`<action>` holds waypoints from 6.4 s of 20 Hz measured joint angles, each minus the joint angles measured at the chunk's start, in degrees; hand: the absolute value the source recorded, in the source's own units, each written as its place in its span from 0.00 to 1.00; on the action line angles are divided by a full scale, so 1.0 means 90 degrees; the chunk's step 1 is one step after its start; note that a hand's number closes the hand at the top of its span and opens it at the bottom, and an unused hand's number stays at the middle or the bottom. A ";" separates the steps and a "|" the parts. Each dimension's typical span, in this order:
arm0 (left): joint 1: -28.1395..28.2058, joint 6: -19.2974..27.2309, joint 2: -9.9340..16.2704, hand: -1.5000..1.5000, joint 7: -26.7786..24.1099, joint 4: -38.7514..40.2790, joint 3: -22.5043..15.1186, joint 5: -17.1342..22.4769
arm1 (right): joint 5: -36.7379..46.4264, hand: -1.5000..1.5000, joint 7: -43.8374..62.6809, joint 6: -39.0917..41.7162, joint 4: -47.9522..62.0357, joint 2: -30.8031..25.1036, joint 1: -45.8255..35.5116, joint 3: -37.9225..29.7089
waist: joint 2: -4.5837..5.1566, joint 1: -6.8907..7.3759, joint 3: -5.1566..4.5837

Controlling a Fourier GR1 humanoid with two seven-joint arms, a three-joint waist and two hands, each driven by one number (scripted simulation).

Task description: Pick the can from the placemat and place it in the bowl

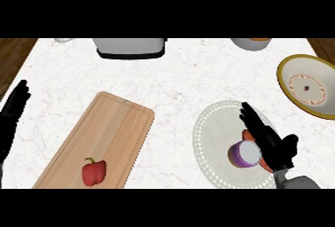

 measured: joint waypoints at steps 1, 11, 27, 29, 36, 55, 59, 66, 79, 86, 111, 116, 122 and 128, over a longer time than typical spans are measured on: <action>-0.0007 -0.0027 -0.0046 0.50 0.0073 -0.0114 -0.0062 -0.0018 | 0.0081 1.00 0.0007 -0.0189 -0.0159 0.0055 0.0090 -0.0005 | -0.0013 0.0000 -0.0003; -0.0348 -0.0734 -0.1264 0.50 0.0219 -0.0516 -0.1261 0.0557 | 0.1514 0.00 0.0097 -0.3063 -0.0950 -0.0031 0.0759 -0.0761 | -0.0077 -0.0388 -0.0057; -0.0844 -0.0967 -0.1963 0.50 0.0549 -0.0472 -0.1864 0.0478 | 0.4075 0.00 0.4478 -0.1793 -0.2231 -0.2124 0.0657 0.0539 | -0.0034 0.0124 -0.0073; -0.0892 -0.0990 -0.1994 0.50 0.0552 -0.0435 -0.1880 0.0477 | 0.3784 0.00 0.5173 -0.1044 -0.2468 -0.2332 0.0470 0.0674 | -0.0023 0.0160 -0.0072; -0.0947 -0.1016 -0.2093 0.50 0.0562 -0.0335 -0.1904 0.0413 | 0.2437 0.00 0.7510 0.0684 -0.3382 -0.2379 -0.0509 0.0877 | -0.0030 0.0181 -0.0047; -0.0809 -0.1116 -0.2272 0.50 0.0636 -0.0428 -0.1710 0.0266 | 0.2433 0.00 0.8346 0.0938 -0.3050 -0.1735 -0.1811 0.1742 | -0.0057 0.0085 -0.0021; -0.0768 -0.1180 -0.2280 0.50 0.0592 -0.0426 -0.1641 0.0239 | 0.3022 0.00 0.8217 0.0866 -0.2949 -0.1618 -0.1701 0.1887 | -0.0054 0.0066 -0.0018; -0.0732 -0.1201 -0.2352 0.50 0.0684 -0.0500 -0.1605 0.0164 | 0.3892 0.00 0.8116 0.0782 -0.2706 -0.1529 -0.1376 0.1994 | -0.0054 0.0047 -0.0017; -0.0756 -0.1360 -0.2507 0.50 0.0639 -0.0410 -0.1470 -0.0052 | 0.4512 0.00 0.7770 0.0844 -0.2148 -0.1089 -0.0686 0.1609 | -0.0044 0.0050 -0.0014; -0.0599 -0.1476 -0.2670 0.50 0.0800 -0.0635 -0.1373 -0.0179 | 0.5006 1.00 0.7249 0.0849 -0.1575 -0.0542 -0.0588 0.1240 | -0.0064 0.0063 -0.0032; -0.0551 -0.1762 -0.2932 0.50 0.0671 -0.0489 -0.1081 -0.0460 | 0.6384 1.00 0.0323 0.0293 -0.1185 -0.2926 -0.0319 0.0979 | -0.0042 0.0043 0.0002; -0.0519 -0.1785 -0.2915 0.50 0.0756 -0.0584 -0.1010 -0.0414 | 0.5684 1.00 -0.0431 -0.0449 -0.1277 -0.2936 -0.0266 -0.0004 | -0.0056 -0.0014 -0.0002; -0.0449 -0.1815 -0.2916 0.50 0.0763 -0.0631 -0.1002 -0.0436 | 0.4050 1.00 -0.0868 -0.0217 -0.1456 -0.2871 -0.0360 -0.1278 | -0.0060 -0.0016 -0.0009; -0.0670 -0.1905 -0.3018 0.50 0.0687 -0.0387 -0.0920 -0.0493 | 0.3686 1.00 -0.0984 0.0263 -0.0584 -0.2846 -0.0950 -0.2039 | -0.0039 0.0059 -0.0013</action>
